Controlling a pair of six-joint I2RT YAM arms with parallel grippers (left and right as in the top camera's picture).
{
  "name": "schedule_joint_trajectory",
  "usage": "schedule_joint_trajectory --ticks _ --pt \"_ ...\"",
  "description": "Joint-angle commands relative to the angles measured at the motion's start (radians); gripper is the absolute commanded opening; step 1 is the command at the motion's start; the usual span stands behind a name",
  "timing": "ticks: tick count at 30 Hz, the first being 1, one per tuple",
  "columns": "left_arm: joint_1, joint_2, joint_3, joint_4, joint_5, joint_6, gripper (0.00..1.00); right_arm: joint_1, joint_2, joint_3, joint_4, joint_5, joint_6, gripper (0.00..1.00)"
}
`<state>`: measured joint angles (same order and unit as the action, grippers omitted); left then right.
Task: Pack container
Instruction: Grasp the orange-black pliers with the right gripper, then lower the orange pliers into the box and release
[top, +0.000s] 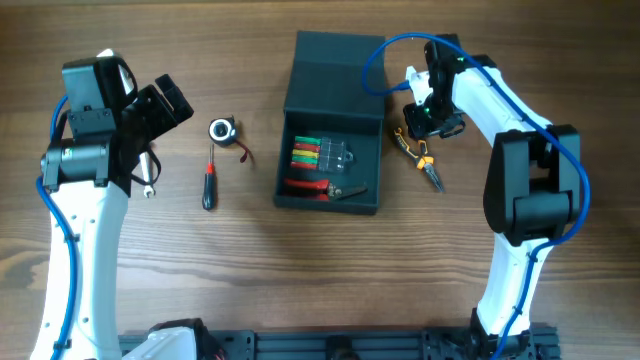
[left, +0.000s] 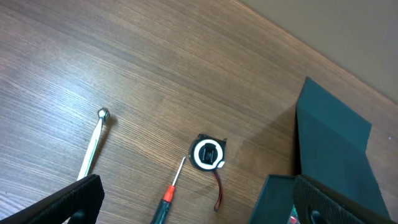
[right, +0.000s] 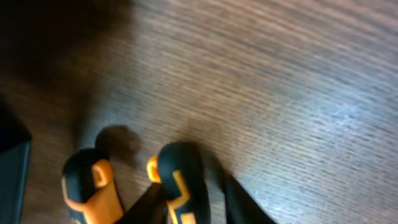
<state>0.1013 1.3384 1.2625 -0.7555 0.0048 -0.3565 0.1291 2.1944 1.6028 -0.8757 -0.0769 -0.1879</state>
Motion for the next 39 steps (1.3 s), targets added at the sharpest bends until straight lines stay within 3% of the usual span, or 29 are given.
schedule_joint_trajectory --ticks 1,4,8,13,18,22,27,31,35,39 --pt "0.006 0.003 0.019 0.002 -0.006 0.009 1.0 0.002 0.008 -0.051 0.006 0.008 0.008 0.19" --pt "0.006 0.003 0.019 0.002 -0.006 0.009 1.0 0.002 0.006 -0.05 0.004 0.01 0.02 0.04" --pt "0.006 0.003 0.019 0.002 -0.006 0.009 1.0 0.002 -0.013 -0.006 -0.055 0.086 0.112 0.04" --pt "0.006 0.003 0.019 0.002 -0.006 0.009 1.0 0.003 -0.171 0.059 -0.091 0.141 0.112 0.04" --pt "0.006 0.003 0.019 0.002 -0.006 0.009 1.0 0.009 -0.431 0.064 -0.067 -0.012 0.103 0.04" --pt "0.006 0.003 0.019 0.002 -0.006 0.009 1.0 0.066 -0.55 0.064 -0.023 -0.225 -0.052 0.04" --pt "0.006 0.003 0.019 0.002 -0.006 0.009 1.0 0.2 -0.53 0.058 -0.022 -0.465 -0.387 0.05" --pt "0.006 0.003 0.019 0.002 -0.006 0.009 1.0 0.303 -0.456 0.058 -0.022 -0.462 -0.747 0.05" --pt "0.006 0.003 0.019 0.002 -0.006 0.009 1.0 0.336 -0.349 0.058 -0.021 -0.462 -1.014 0.05" --pt "0.006 0.003 0.019 0.002 -0.006 0.009 1.0 0.336 -0.224 0.058 0.009 -0.435 -1.064 0.04"
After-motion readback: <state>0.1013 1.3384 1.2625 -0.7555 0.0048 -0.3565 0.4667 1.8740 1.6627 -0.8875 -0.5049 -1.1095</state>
